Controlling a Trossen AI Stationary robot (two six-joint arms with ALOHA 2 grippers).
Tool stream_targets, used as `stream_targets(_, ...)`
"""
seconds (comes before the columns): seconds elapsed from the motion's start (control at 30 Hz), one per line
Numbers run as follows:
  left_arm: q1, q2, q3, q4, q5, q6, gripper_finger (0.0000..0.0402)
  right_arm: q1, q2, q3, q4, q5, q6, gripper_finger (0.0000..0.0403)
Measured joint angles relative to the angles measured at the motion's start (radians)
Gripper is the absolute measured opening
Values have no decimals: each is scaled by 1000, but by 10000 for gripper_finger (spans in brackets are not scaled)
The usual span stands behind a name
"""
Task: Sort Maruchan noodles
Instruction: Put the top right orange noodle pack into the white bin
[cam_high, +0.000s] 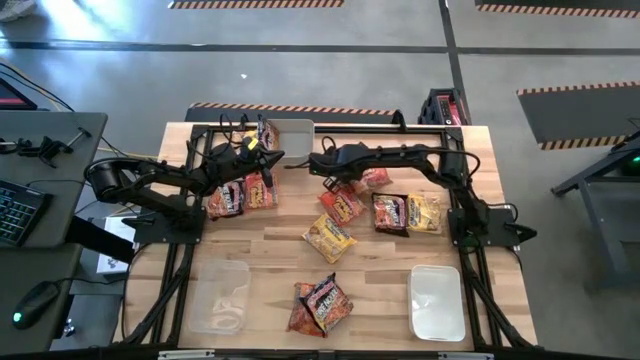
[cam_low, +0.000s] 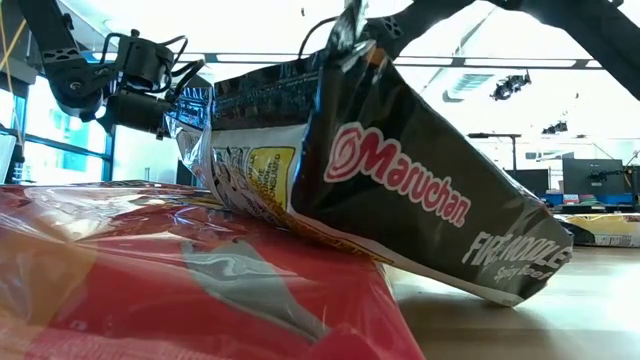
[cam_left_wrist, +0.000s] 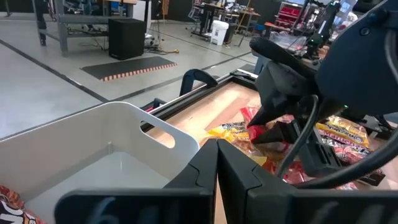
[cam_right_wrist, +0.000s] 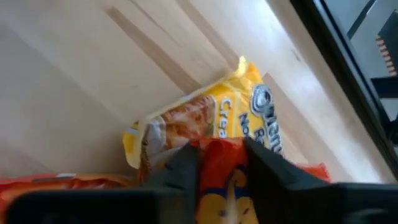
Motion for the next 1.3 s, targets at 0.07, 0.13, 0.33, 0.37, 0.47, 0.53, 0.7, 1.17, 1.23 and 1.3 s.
stream_targets(0.07,0,0,0,0,0,0,0,2,0,5,-4,-1,-14,37)
stream_targets(0.13,0,0,0,0,0,0,1,7,-2,7,8,1,-39,11)
stream_targets(0.33,0,0,0,0,0,0,1,24,-27,7,15,-24,-97,12)
stream_targets(0.37,0,0,0,0,0,0,1,29,-39,7,18,-26,-112,8)
stream_targets(0.47,0,0,0,0,2,7,0,58,-91,7,21,-29,-155,3)
stream_targets(0.53,0,0,0,0,8,14,0,80,-138,6,33,-29,-177,2)
stream_targets(0.7,0,0,0,0,17,16,0,154,-272,6,71,-26,-231,0)
stream_targets(1.17,-32,0,39,0,383,-73,38,343,-364,4,192,38,-363,0)
stream_targets(1.23,-59,0,53,2,415,-67,61,363,-380,3,217,20,-408,0)
stream_targets(1.3,-89,0,66,3,425,-49,86,381,-409,3,237,5,-458,0)
